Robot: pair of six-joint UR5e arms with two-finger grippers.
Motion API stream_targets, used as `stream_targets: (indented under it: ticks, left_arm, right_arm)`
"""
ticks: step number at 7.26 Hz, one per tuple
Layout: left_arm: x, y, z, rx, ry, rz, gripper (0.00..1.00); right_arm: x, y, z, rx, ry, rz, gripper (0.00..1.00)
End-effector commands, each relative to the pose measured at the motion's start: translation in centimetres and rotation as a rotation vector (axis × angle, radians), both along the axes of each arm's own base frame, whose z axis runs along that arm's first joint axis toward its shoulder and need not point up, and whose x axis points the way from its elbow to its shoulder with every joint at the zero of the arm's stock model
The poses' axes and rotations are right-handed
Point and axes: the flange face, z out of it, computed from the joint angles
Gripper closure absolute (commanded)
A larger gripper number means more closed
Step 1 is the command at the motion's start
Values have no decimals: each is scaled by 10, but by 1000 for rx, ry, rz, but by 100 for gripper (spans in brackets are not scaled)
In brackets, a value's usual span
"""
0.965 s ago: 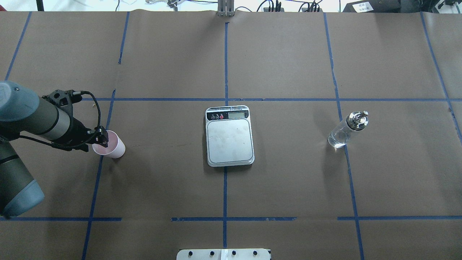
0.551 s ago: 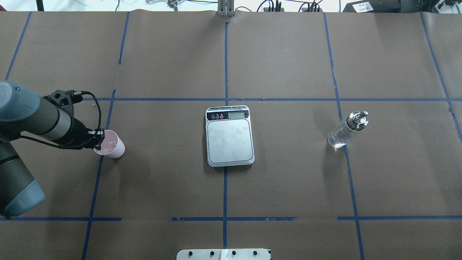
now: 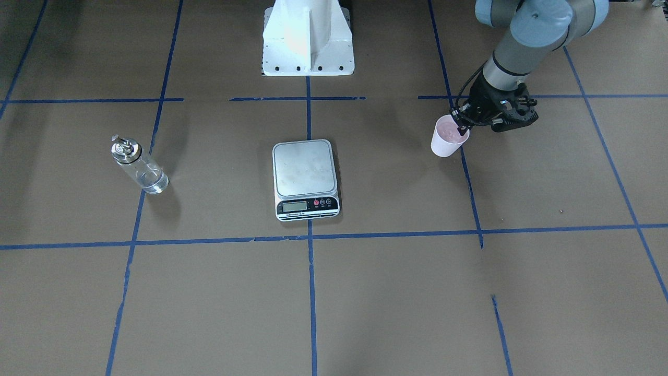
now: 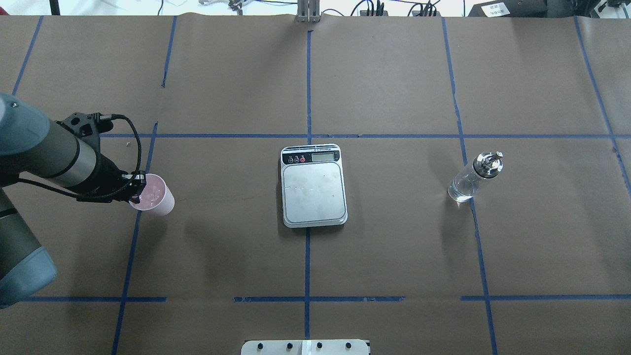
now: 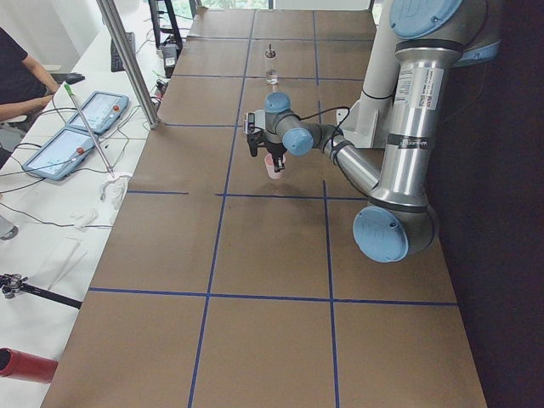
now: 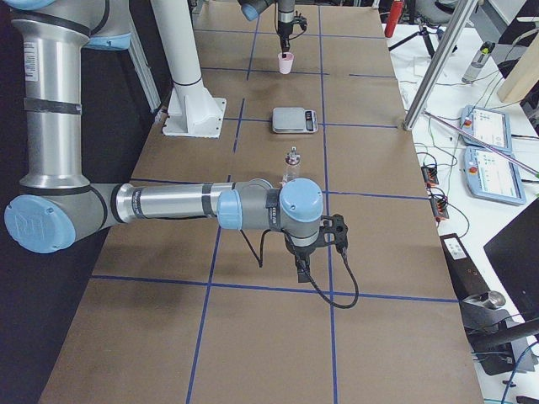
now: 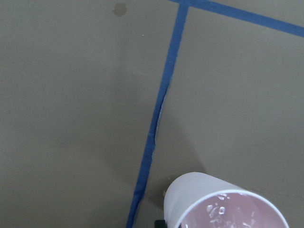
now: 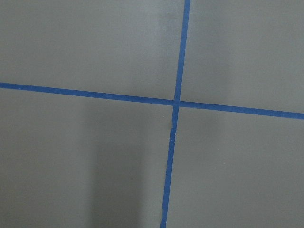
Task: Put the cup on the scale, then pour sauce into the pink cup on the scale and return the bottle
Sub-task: 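Lift the pink cup with the left gripper and carry it onto the scale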
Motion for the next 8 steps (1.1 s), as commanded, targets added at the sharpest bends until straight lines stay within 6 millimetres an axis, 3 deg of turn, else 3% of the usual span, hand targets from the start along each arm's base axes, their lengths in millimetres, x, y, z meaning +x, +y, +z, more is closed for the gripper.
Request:
stream_targets:
  ticks: [1, 2, 3, 5, 6, 8]
  left_arm:
    - [17, -15, -95, -36, -7, -25, 100]
    - [26, -19, -128, -68, 23, -68, 100]
    - [50, -32, -145, -139, 40, -128, 100]
    - [120, -31, -192, -228, 58, -149, 100]
    - [150, -30, -208, -262, 58, -152, 100]
    - [180, -23, -216, -292, 96, -160, 100]
  right_arm:
    - [0, 2, 3, 16, 5, 1, 0]
    - [0, 2, 3, 11, 5, 4, 0]
    - [-1, 2, 1, 10, 3, 6, 0]
    - [0, 2, -2, 15, -4, 7, 0]
    - [-1, 2, -3, 12, -7, 11, 0]
    - [-1, 2, -4, -15, -14, 38, 0]
